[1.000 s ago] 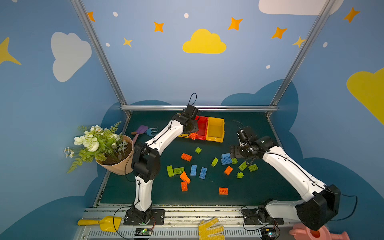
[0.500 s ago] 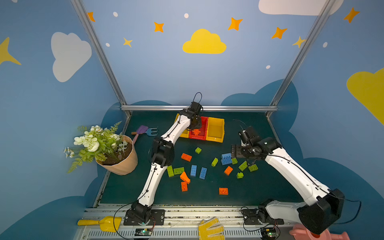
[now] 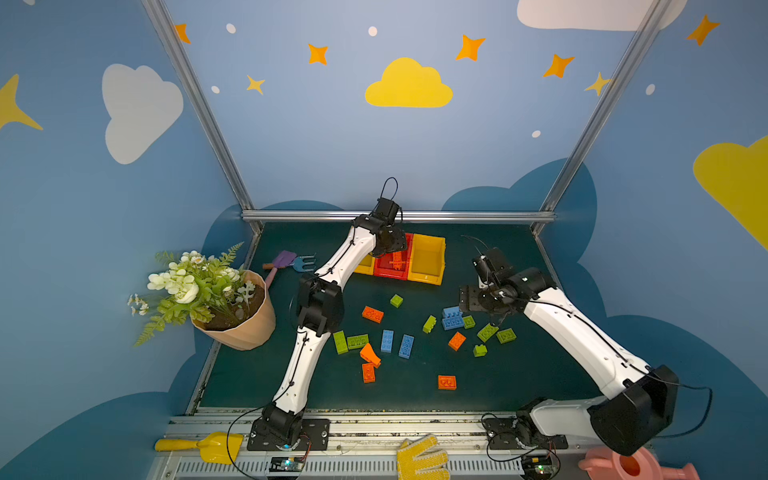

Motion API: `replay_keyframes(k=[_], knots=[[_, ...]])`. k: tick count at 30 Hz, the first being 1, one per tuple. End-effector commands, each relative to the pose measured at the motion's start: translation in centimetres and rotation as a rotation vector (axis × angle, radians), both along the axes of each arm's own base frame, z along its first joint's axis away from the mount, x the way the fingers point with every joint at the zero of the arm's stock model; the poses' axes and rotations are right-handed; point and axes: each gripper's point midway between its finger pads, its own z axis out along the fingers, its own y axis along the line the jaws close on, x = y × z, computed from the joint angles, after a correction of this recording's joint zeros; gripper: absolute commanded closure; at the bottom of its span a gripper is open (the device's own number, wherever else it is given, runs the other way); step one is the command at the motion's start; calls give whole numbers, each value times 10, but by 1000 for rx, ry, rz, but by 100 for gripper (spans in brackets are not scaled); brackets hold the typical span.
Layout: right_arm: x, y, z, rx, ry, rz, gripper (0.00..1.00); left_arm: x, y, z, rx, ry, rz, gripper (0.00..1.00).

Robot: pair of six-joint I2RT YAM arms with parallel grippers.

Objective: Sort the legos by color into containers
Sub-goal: 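Release the orange piece into the red bin and withdraw the left gripper, then lower the left gripper onto an orange 2x4 brick and grasp it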

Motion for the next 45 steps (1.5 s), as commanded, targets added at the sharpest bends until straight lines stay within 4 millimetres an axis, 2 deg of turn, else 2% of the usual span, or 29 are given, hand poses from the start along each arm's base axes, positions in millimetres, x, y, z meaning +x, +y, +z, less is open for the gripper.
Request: replay_keyframes(k=[1,4,7,10,12,16,18,20,22,25,31,34,38,45], knots=[[3,11,5,39,-1,36,6,-28,16,39,-29,-7,88,23],[0,16,2,63,13,44,6,-68,37,33,-25,37,148,22],[-6,17,-1,78,18,47,6,-119,61,16,-35,105,219,18],[-16,18,-4,95,22,66,6,-164,76,-5,-43,155,252,15],[-23,18,-5,102,24,78,6,-187,86,-17,-17,177,266,13],[-37,17,-6,115,24,97,6,-213,80,-26,9,175,168,7],[-43,16,-8,122,22,98,6,-220,80,-28,60,172,115,1],[-50,12,-10,124,20,92,5,-226,87,-34,116,210,125,0],[-57,9,-11,129,16,85,5,-233,93,-38,130,259,197,0],[-66,4,-10,139,8,82,5,-237,88,-44,41,273,311,0],[-66,-9,-2,107,-61,62,4,-229,70,-67,-174,329,540,0],[-64,-7,5,117,-68,69,4,-221,63,-73,-165,365,561,0],[-65,-7,5,112,-60,74,4,-209,60,-70,-129,363,575,0],[-51,3,11,116,-56,98,4,-202,62,-80,-89,376,603,1]])
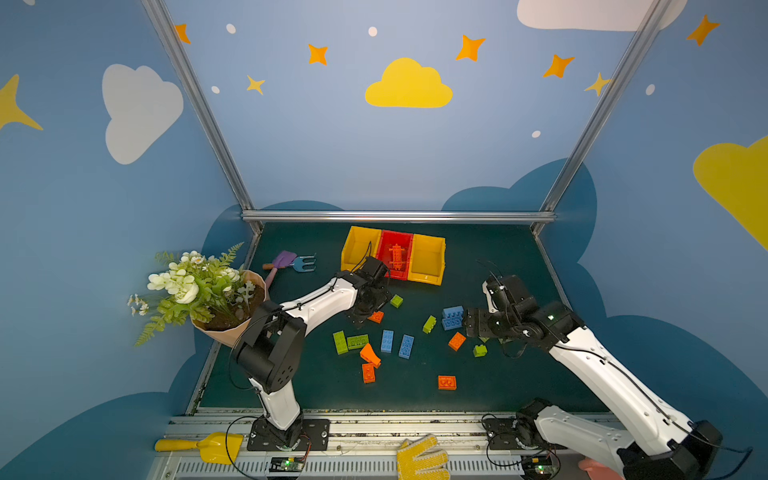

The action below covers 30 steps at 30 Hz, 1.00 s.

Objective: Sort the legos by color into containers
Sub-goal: 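Lower the left gripper onto an orange 2x4 brick and grasp it, then carry the orange brick to the red bin with the left gripper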

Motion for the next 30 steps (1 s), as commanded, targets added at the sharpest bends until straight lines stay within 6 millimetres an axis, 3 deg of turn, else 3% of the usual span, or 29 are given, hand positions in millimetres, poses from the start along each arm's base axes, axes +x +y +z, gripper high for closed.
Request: replay_keyframes(k=[1,9,21,30], knots=[[10,6,13,4,-18,22,4,-3,8,-11,51,49,28,1],[13,6,19,11,-34,5,4,-10,23,-18,120,86,42,2],[-5,-3,2,67,-20,-50,4,-4,12,-42,122,150,39,8],[-5,-8,6,33,-18,-48,4,-14,17,-60,139,191,35,32]])
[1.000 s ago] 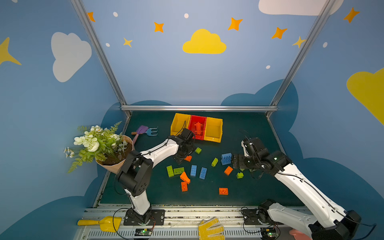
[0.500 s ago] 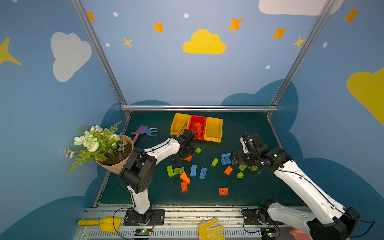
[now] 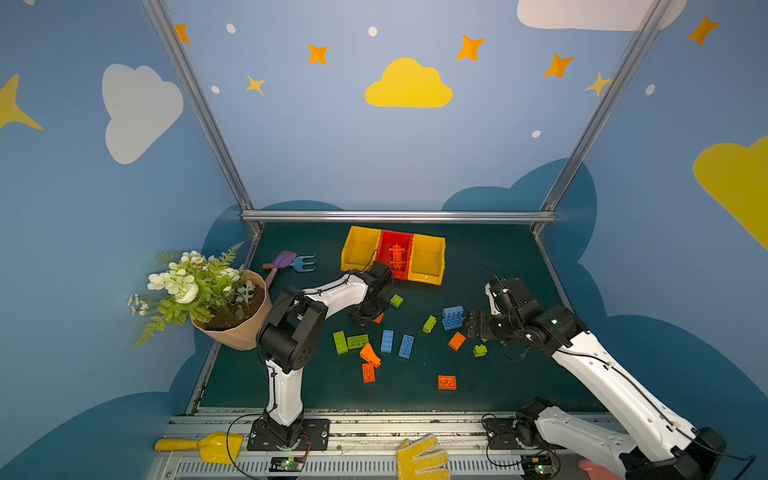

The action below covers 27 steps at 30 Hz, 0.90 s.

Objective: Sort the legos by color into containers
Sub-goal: 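Carry the orange brick to the red bin with the left gripper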

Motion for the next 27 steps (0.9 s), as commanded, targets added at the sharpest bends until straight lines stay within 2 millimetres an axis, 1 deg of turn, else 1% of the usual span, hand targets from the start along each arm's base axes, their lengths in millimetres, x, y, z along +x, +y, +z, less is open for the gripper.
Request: replay_keyframes(k=[1,4,7,10,13,14,16,18,20,23,24,26,27], knots=[[2,-3,9,-1,-18,-15,4,-10,7,-13,26,53,6,35],[1,-3,8,8,-18,-20,4,-11,6,-15,31,69,-11,48],[1,-4,6,7,-19,-28,4,-8,5,-10,47,69,-34,63],[2,-5,8,10,-29,-33,4,0,5,9,65,39,-72,76],[5,-5,10,16,-40,-37,4,14,3,36,87,-13,-133,84],[6,-5,11,17,-45,-36,4,23,1,48,94,-39,-162,85],[9,-4,12,20,-52,-38,4,46,-11,74,87,-113,-228,85],[12,-5,13,23,-54,-44,4,74,-29,98,76,-189,-332,83],[15,-4,13,26,-55,-49,4,100,-43,120,90,-249,-413,82],[20,-5,13,23,-50,-61,4,137,-59,137,145,-294,-527,80],[22,-6,13,23,-48,-65,4,146,-61,134,166,-292,-552,79],[26,-7,13,18,-42,-77,4,167,-65,135,199,-333,-598,78],[28,-7,13,17,-39,-80,4,174,-64,129,182,-338,-587,76]])
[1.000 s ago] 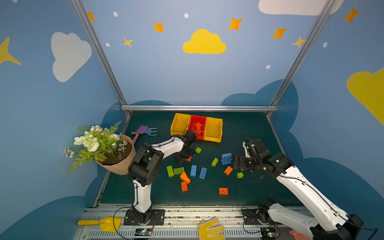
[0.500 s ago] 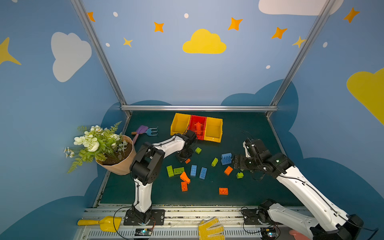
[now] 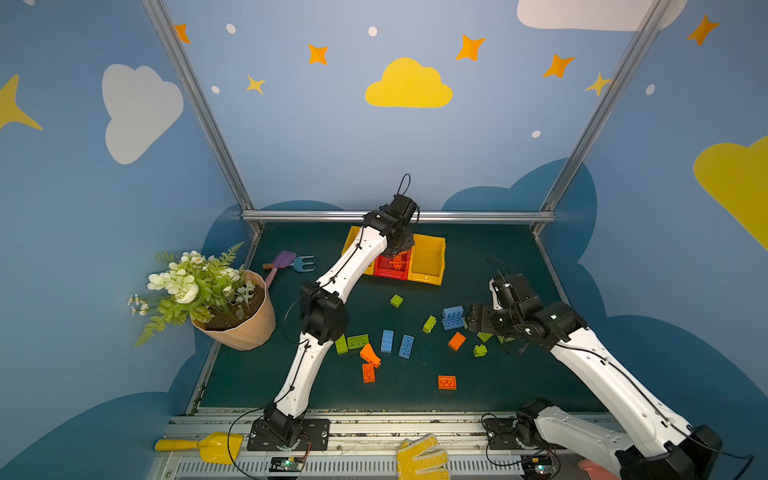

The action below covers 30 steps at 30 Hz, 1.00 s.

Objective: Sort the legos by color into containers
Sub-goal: 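Carry the orange brick to the red bin with the left gripper, then drop the orange brick into the red bin and pull the left gripper back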

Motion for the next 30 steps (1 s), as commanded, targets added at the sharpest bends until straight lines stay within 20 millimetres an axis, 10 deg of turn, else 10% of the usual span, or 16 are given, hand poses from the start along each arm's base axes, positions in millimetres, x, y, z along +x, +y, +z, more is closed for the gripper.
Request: replay_keyframes(k=[1,12,18,30], knots=[[13,1,13,12,-28,-21,4,0,25,-46,143,106,-79,75],[31,0,12,-18,23,-51,4,50,28,-59,50,5,-52,71],[39,1,18,-32,23,-40,4,54,22,-62,19,-5,-65,23],[27,1,14,-8,35,-19,4,-2,26,-6,73,5,-102,17]])
